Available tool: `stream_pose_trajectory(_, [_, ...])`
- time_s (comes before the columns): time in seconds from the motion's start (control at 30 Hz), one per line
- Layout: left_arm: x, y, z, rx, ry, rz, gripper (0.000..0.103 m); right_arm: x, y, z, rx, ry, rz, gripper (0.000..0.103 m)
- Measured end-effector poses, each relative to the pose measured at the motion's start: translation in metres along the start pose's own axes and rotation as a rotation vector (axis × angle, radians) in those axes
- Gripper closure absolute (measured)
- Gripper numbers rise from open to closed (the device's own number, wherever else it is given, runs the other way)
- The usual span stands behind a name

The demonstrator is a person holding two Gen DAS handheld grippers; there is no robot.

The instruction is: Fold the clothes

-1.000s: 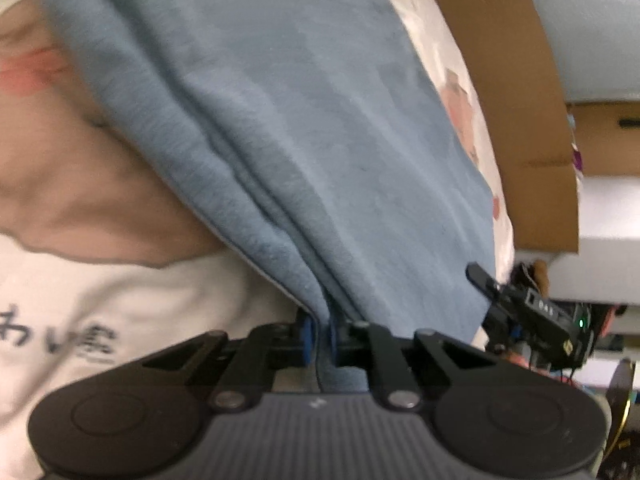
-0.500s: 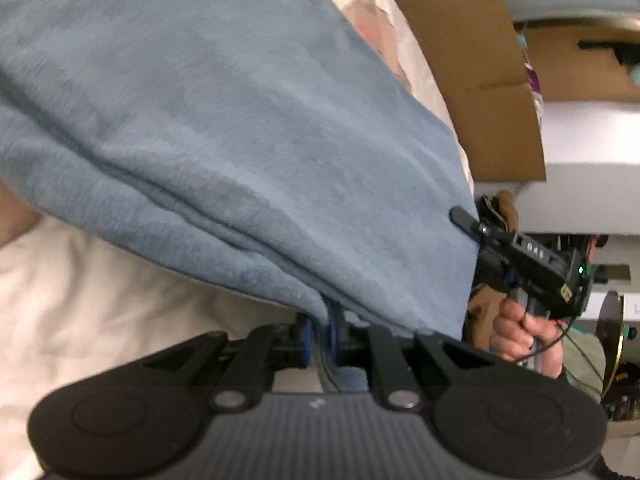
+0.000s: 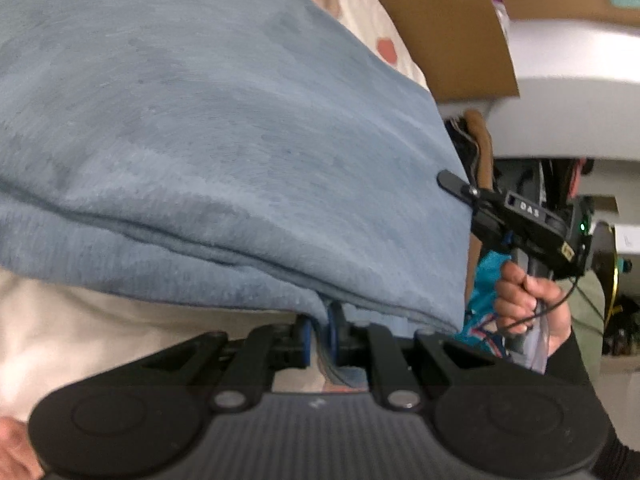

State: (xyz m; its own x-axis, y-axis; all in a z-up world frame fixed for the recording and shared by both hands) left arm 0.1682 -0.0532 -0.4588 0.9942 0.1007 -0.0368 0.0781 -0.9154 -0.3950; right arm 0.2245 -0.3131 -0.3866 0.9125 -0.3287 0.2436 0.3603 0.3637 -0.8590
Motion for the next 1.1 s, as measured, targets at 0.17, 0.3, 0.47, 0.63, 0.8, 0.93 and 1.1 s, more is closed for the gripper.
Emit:
stream_pose_trajectory(0.17, [-0.010,0.014,0.000,-0.011,0.010,0.066,0.094,-0.003,-0.005,-0.023,-0.016,0.032,-0.009,0.099])
stream_pose_trajectory(0.3, [-0.002,0.048,0.001,0.022,0.009,0.118,0.093,-0.008,0.006,-0.043,-0.040,0.046,0.009,0.099])
stream_pose_trajectory(0.47, [-0.020,0.059,0.009,0.098,0.042,0.232,0.097,-0.016,0.032,-0.068,-0.091,0.079,0.038,0.096])
stream_pose_trajectory(0.63, [-0.017,0.044,-0.004,0.137,0.151,0.258,0.092,-0.028,0.033,-0.088,-0.089,0.126,0.025,0.086])
stream_pose_trajectory(0.8, [0.000,0.022,-0.028,0.172,0.255,0.231,0.083,-0.056,0.027,-0.100,-0.063,0.147,0.047,0.077])
stream_pose_trajectory(0.93, [0.019,0.006,-0.041,0.225,0.307,0.197,0.074,-0.080,0.024,-0.105,-0.034,0.184,0.055,0.077])
stream_pose_trajectory(1.1, [0.037,-0.003,-0.059,0.286,0.354,0.163,0.068,-0.108,0.022,-0.109,-0.008,0.215,0.062,0.071])
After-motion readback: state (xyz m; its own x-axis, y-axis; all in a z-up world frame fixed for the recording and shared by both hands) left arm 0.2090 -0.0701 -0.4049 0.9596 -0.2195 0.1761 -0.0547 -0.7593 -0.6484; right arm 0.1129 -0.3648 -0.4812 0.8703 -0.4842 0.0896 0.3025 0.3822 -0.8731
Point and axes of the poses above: each gripper's, at about its wrist camera, not at the fingertips, and y roughly the way its jaws point, z to its left, x to its top, the point moved 10 cm from there along y, roughly the way its jaws point, and after that the axes turned 15 degrees about -x, right-handed, at the moved point
